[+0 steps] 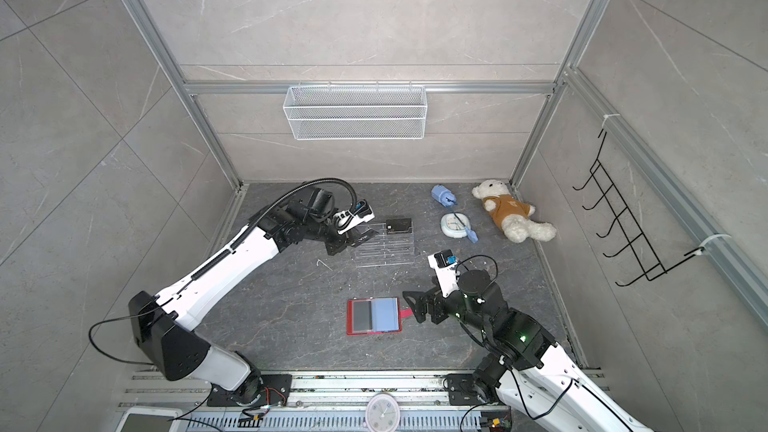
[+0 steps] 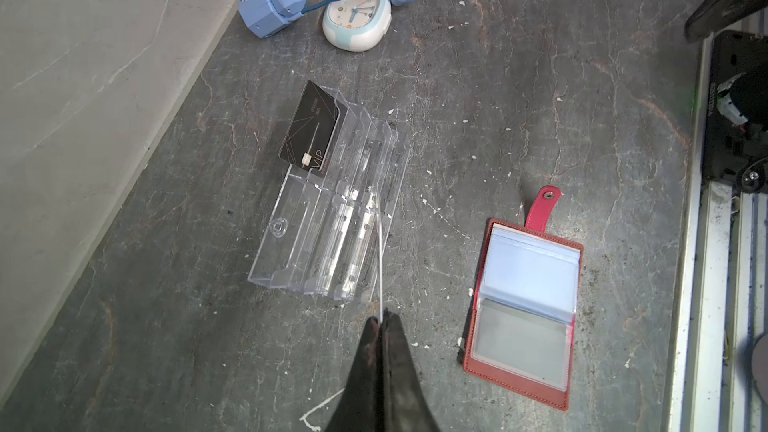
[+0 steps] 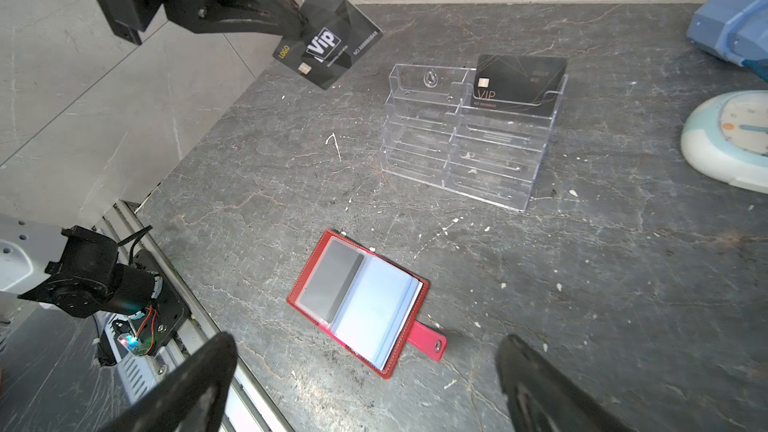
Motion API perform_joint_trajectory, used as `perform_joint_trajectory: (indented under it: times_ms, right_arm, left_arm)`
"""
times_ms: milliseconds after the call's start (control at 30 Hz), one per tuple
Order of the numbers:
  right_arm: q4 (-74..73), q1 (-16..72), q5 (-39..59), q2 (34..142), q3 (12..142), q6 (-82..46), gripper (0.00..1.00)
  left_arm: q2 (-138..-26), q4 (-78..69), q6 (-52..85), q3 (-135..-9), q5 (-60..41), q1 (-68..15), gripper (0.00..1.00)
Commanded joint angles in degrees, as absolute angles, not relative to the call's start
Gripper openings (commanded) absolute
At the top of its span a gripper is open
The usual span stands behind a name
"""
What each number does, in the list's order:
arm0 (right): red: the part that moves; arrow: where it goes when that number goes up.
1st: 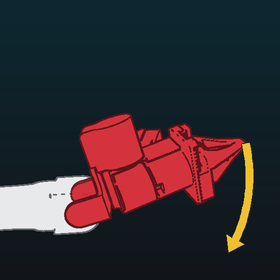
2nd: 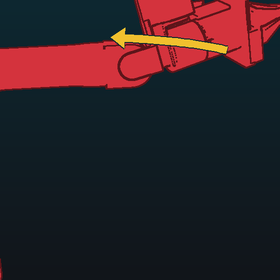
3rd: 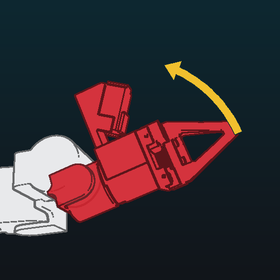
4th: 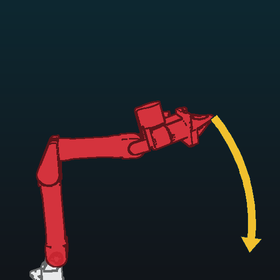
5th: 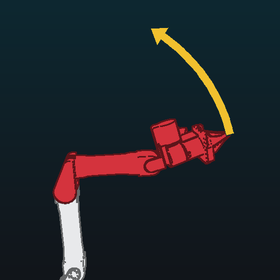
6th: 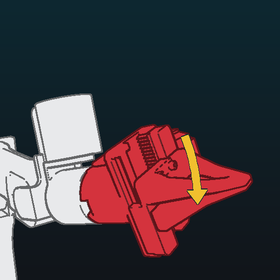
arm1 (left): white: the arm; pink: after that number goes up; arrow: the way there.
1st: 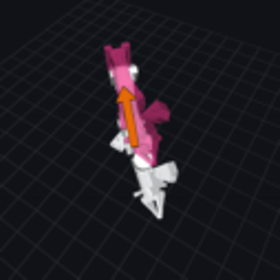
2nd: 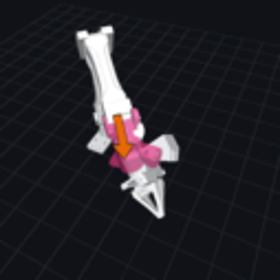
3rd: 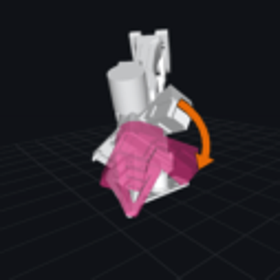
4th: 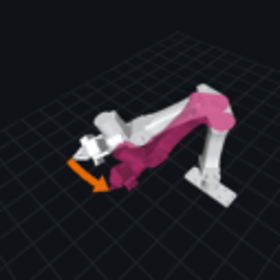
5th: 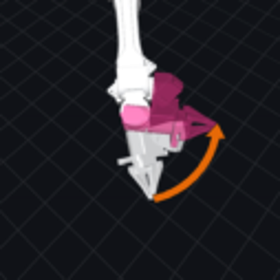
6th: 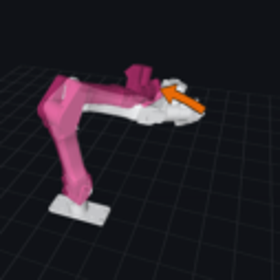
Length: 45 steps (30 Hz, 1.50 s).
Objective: Take the credit cards out of the card holder
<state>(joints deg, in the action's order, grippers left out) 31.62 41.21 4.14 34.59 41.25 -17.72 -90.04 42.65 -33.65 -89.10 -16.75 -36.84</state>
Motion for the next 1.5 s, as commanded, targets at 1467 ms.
perform_joint_trajectory:
  times_ms: [1467]
  right_arm:
    - [34.28, 41.22, -2.97, 43.07, 47.99, -11.96, 1.00]
  left_arm:
    - [-119.13, 50.80, -61.30, -113.54, -0.44, -36.56, 0.00]
